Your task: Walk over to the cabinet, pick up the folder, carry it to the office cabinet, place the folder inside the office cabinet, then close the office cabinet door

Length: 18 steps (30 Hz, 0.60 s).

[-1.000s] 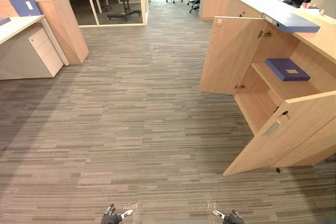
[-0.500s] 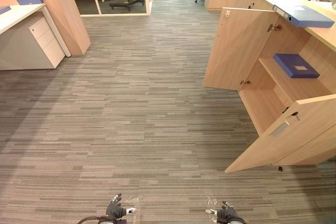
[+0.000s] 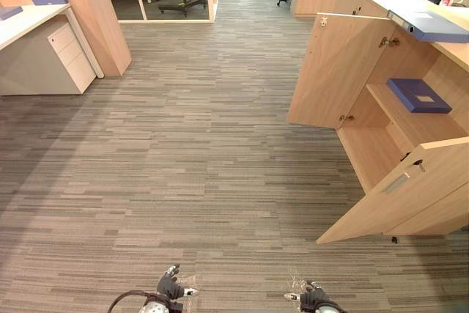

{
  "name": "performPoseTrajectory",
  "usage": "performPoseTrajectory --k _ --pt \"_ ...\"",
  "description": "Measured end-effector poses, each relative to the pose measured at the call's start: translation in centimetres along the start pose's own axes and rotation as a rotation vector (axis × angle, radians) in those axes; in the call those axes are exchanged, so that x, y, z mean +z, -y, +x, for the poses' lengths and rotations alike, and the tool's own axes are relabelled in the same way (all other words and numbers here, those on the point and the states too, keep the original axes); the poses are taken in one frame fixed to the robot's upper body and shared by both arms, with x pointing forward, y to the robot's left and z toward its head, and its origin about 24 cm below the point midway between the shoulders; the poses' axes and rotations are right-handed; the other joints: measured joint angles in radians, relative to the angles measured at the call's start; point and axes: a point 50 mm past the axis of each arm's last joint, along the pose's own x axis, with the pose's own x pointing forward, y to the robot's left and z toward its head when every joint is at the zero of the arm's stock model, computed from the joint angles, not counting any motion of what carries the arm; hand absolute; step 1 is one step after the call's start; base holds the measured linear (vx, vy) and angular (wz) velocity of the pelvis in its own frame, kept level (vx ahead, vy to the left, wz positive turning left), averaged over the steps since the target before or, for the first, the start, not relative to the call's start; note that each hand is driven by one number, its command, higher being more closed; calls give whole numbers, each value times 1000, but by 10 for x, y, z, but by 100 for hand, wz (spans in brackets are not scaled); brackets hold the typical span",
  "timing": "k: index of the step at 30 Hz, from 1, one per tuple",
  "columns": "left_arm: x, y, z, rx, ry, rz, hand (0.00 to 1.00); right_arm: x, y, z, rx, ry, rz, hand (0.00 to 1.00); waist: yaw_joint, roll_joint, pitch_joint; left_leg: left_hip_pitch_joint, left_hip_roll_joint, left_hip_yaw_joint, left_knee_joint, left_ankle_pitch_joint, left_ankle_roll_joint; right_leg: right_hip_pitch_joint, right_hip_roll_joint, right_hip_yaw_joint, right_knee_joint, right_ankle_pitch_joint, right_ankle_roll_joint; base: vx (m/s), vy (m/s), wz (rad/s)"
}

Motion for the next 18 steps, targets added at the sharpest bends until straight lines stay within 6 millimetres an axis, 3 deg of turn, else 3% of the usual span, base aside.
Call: performPoseTrajectory --k 6,18 --pt "2 9 1 -29 3 8 0 1 0 0 1 2 0 0 -2 -1 1 0 -5 -1 0 0 1 0 -6 -1 3 -1 2 0 0 0" --pt "2 8 2 -24 -13 -19 0 2 -1 0 2 5 -1 0 -4 -2 13 -13 -6 -23 5 3 5 1 -7 -25 4 -6 2 -8 -11 6"
